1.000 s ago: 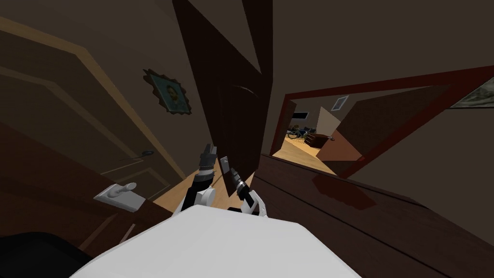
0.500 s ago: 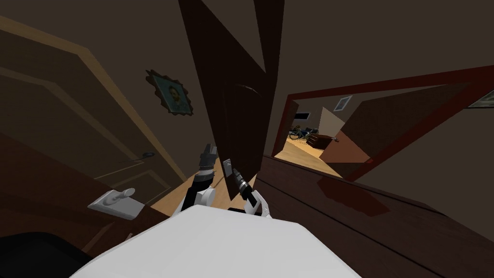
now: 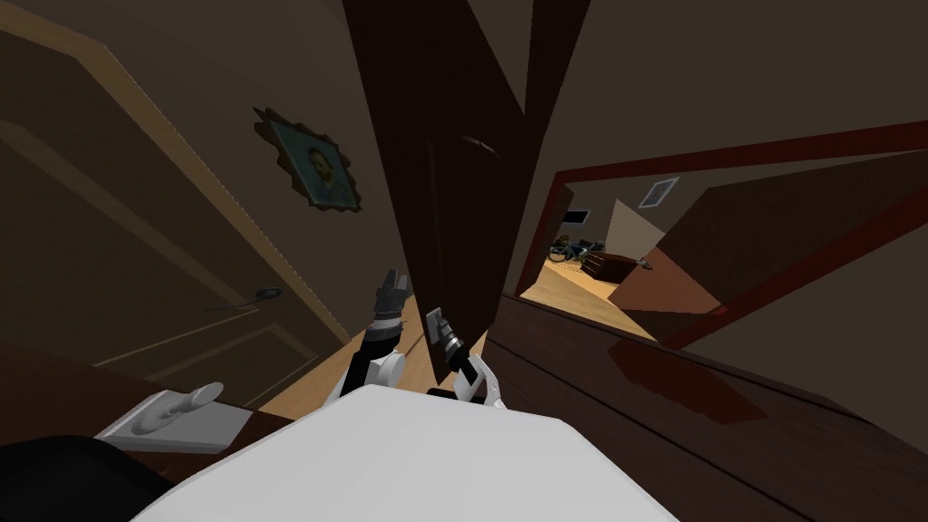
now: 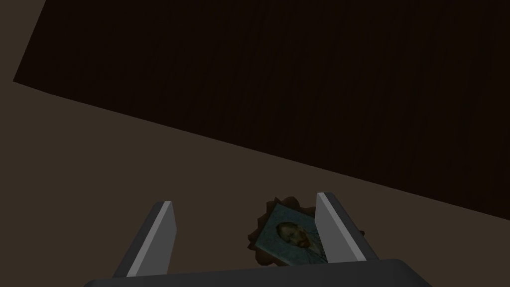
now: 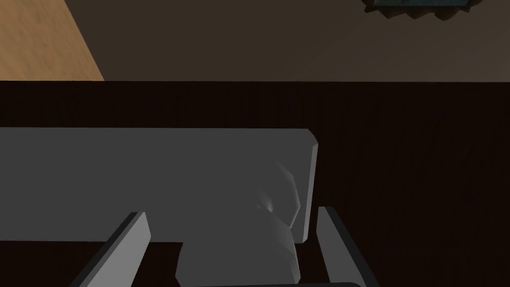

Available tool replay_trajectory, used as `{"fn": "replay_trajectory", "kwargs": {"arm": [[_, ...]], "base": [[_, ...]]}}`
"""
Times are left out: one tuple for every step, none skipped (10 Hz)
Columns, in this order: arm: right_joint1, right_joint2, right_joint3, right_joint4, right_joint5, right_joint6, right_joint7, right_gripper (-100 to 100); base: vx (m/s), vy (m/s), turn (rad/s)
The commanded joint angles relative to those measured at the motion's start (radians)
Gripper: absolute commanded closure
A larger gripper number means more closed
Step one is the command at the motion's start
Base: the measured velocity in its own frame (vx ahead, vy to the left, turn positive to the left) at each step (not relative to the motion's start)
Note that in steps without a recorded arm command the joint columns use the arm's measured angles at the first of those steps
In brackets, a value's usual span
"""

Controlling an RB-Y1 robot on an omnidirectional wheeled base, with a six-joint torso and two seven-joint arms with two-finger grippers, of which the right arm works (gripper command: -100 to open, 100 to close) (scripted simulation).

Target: Push the door open

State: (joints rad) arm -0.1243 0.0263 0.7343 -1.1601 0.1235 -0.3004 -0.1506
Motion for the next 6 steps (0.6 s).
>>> {"fn": "replay_trajectory", "kwargs": {"arm": [[0.000, -0.002, 0.000, 0.001, 0.000, -0.001, 0.000, 100], [0.000, -0.002, 0.000, 0.001, 0.000, -0.001, 0.000, 100], [0.000, -0.002, 0.000, 0.001, 0.000, -0.001, 0.000, 100], [0.000, -0.002, 0.000, 0.001, 0.000, -0.001, 0.000, 100], [0.000, -0.002, 0.000, 0.001, 0.000, -0.001, 0.000, 100], [0.000, -0.002, 0.000, 0.001, 0.000, -0.001, 0.000, 100]], "base": [[0.000, 0.000, 0.000], [-0.011, -0.019, 0.006], [-0.014, -0.019, 0.002], [-0.010, -0.013, -0.003], [-0.005, -0.006, -0.003], [0.000, 0.000, 0.000]]}}
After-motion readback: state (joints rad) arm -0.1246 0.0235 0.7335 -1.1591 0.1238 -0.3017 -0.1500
